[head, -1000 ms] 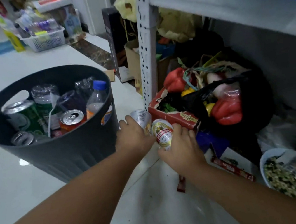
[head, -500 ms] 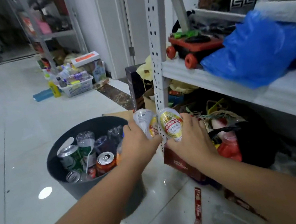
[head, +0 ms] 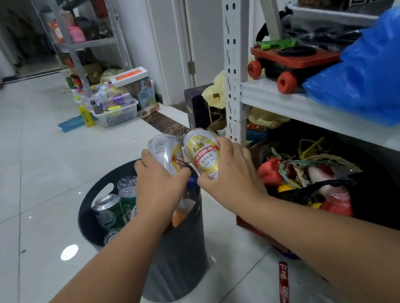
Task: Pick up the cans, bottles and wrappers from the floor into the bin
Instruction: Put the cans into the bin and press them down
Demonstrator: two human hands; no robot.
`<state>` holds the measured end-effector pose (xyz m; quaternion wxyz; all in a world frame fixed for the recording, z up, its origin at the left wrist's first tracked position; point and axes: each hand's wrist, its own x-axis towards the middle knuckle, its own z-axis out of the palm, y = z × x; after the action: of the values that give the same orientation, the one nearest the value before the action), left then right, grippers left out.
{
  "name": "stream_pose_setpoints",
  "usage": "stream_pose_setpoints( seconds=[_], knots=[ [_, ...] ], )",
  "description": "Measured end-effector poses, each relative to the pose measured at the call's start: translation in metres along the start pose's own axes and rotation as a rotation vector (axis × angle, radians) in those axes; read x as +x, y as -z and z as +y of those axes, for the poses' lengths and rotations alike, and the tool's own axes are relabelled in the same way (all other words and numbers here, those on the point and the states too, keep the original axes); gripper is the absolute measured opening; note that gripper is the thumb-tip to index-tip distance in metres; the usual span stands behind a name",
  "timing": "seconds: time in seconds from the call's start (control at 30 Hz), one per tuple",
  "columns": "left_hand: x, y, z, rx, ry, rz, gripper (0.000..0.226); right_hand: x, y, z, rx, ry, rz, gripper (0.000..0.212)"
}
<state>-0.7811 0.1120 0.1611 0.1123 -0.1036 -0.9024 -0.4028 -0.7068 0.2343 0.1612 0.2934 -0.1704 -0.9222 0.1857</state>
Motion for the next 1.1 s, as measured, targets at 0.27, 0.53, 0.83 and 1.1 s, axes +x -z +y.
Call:
stream_pose_setpoints(
  seconds=[0.27,0.53,0.83,1.1],
  knots=[
    [0.013,0.02,-0.055,0.086,0.024,0.0,0.078,0.001,-0.041,-0.033,0.02,0.035,-0.104,0.076],
    [0.023,0.045,-0.098,0.145,0.055,0.006,0.077,-0.01,-0.079,-0.066,0.078,0.031,-0.234,0.085],
    [0.024,0.054,-0.121,0.119,0.018,-0.174,0.104,-0.023,-0.089,-0.072,0.062,0.068,-0.571,0.106],
    [0.027,0.058,-0.113,0.072,-0.046,-0.058,0.078,-0.025,-0.086,-0.07,-0.045,0.235,-0.56,0.027]
  ],
)
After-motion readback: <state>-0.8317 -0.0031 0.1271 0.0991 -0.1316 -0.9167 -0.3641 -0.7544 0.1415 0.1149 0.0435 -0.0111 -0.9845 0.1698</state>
